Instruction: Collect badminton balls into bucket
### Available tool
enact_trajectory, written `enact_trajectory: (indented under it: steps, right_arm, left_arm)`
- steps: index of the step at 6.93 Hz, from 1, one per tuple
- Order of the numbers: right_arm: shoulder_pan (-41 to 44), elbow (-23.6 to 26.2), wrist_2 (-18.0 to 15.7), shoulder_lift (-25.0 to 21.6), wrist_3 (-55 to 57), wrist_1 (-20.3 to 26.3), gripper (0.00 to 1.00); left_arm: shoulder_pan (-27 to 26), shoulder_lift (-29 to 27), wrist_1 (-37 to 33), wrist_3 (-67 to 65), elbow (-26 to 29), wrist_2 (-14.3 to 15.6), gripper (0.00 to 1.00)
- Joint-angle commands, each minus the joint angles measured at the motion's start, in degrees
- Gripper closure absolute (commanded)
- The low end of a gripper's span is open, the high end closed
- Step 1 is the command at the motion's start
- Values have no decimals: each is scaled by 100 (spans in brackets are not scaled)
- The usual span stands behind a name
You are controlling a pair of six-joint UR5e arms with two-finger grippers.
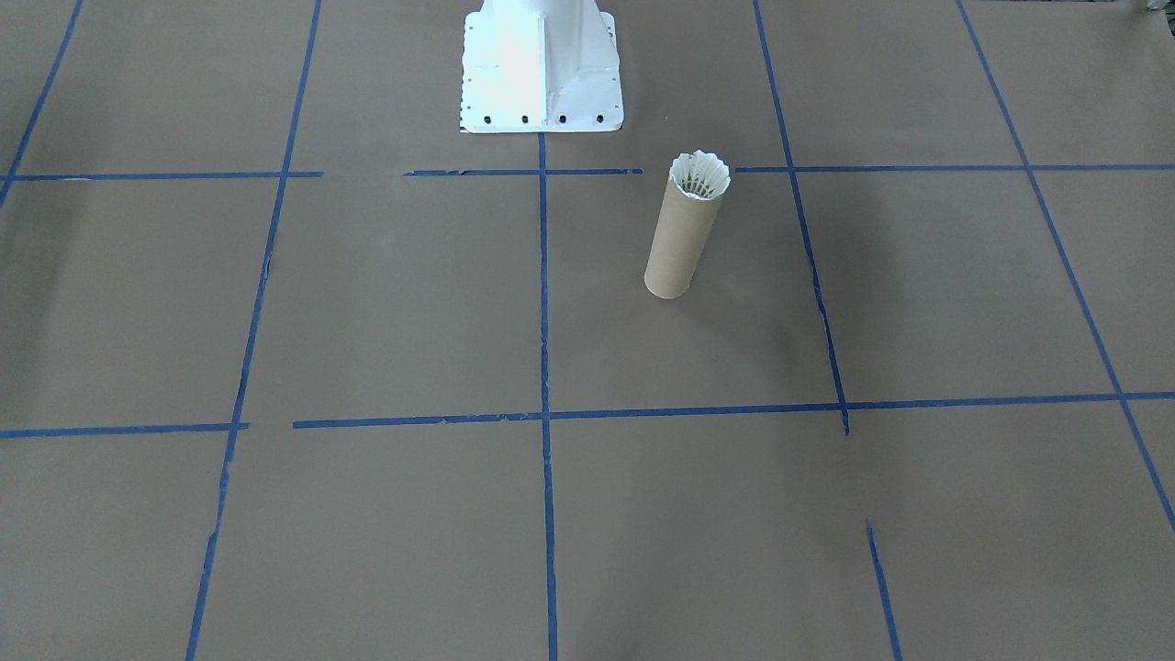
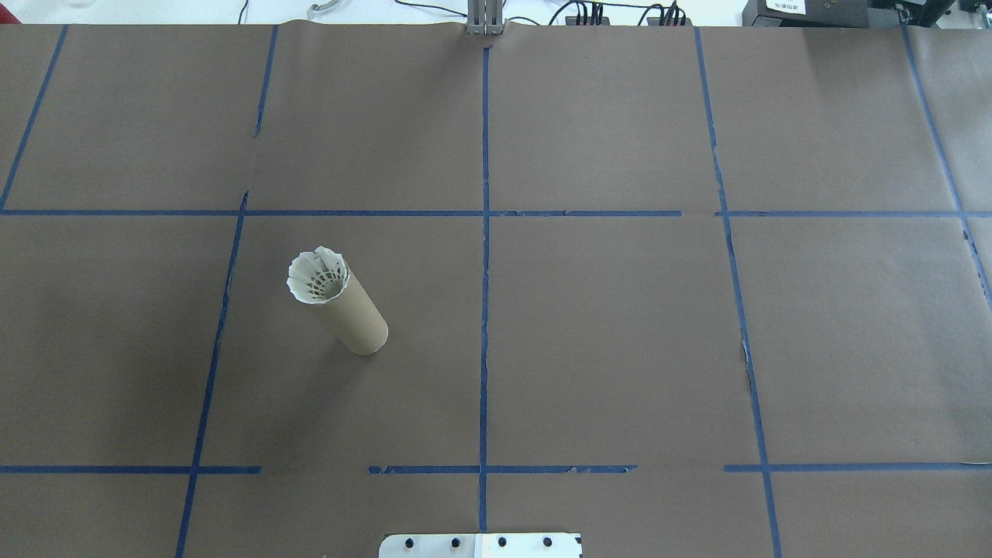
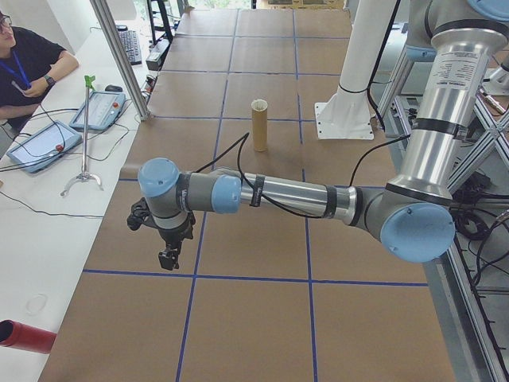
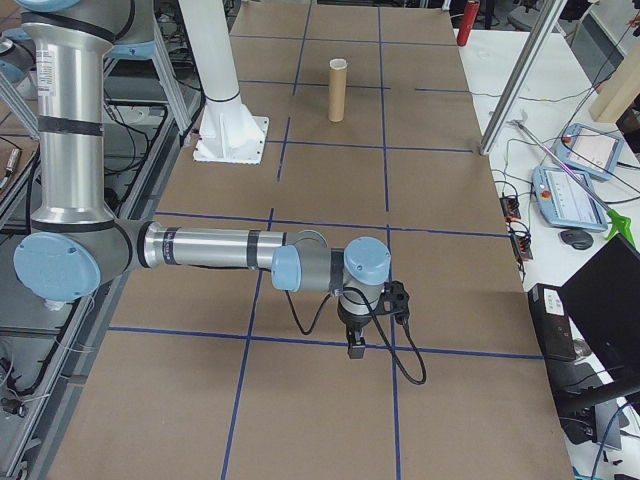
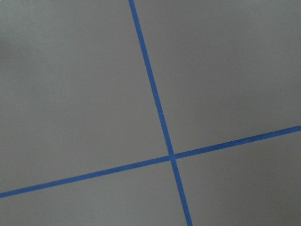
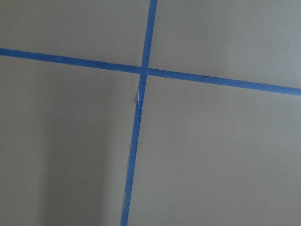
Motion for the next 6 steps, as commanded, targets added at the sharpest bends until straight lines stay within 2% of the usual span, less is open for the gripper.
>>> enact_trajectory:
  steps: [1, 2, 3, 4, 5, 6]
  right_arm:
    - [0, 0, 0, 0, 1, 0, 0]
    - [0, 0, 0, 0, 1, 0, 0]
    - [0, 0, 0, 0, 1, 0, 0]
    - [0, 0, 0, 0, 1, 0, 0]
    - [0, 0, 0, 0, 1, 0, 0]
    - [0, 0, 0, 0, 1, 0, 0]
  left_arm:
    - [6, 199, -25, -204, 113, -9, 0]
    - [6, 268, -68, -178, 287, -79, 0]
    - [-3, 278, -69, -196, 272, -314, 0]
    - [-12, 295, -8, -204, 272, -769, 0]
    - [-3, 409, -59, -196, 176, -921, 0]
    - [-3, 418, -43, -204, 114, -845, 0]
